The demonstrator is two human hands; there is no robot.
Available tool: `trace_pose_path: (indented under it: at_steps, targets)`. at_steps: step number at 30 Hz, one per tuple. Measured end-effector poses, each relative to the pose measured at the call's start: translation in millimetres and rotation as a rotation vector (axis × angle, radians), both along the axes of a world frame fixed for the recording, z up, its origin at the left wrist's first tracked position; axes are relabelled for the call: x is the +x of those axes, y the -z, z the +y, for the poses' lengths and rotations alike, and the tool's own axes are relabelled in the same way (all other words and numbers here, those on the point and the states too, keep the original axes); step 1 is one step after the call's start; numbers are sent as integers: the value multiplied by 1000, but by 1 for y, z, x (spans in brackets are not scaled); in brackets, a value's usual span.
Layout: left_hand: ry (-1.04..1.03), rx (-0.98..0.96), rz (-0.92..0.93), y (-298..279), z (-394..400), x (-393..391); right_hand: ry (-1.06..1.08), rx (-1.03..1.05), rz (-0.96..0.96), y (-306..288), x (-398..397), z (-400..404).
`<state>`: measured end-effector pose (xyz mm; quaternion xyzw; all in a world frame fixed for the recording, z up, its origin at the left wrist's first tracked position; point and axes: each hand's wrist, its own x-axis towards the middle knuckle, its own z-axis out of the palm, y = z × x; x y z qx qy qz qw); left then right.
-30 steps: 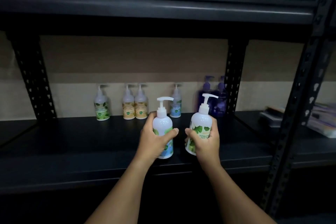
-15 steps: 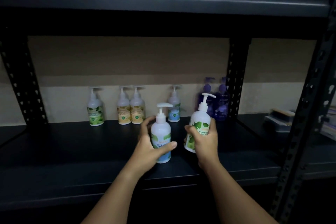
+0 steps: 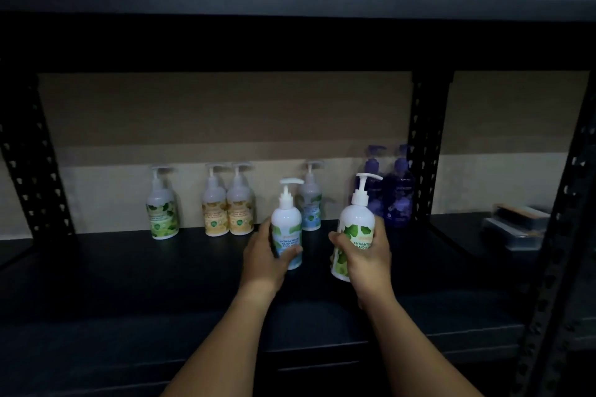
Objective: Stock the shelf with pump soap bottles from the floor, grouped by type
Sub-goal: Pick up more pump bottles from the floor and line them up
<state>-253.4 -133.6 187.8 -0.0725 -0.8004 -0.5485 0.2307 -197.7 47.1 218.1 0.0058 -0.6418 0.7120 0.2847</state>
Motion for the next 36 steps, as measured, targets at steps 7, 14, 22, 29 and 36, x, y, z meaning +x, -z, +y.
trace_pose_path:
  at_steps: [7, 14, 22, 29, 36]
  targets:
    - [-114, -36, 25, -9, 20, -55, -46, 68, 26, 3, -4, -2]
    - [-197, -85, 18, -11, 24, -87, -49, 8, 35, 3, -5, 0]
    - [-215, -159, -13, -15, 26, -102, -59, 5, 24, 2, -5, 0]
    - [-177, -223, -44, -17, 23, -112, -63, 20, 23, 0, -3, -1]
    - [-143, -247, -92, -17, 26, -106, -51, 11, 15, 0, -3, -1]
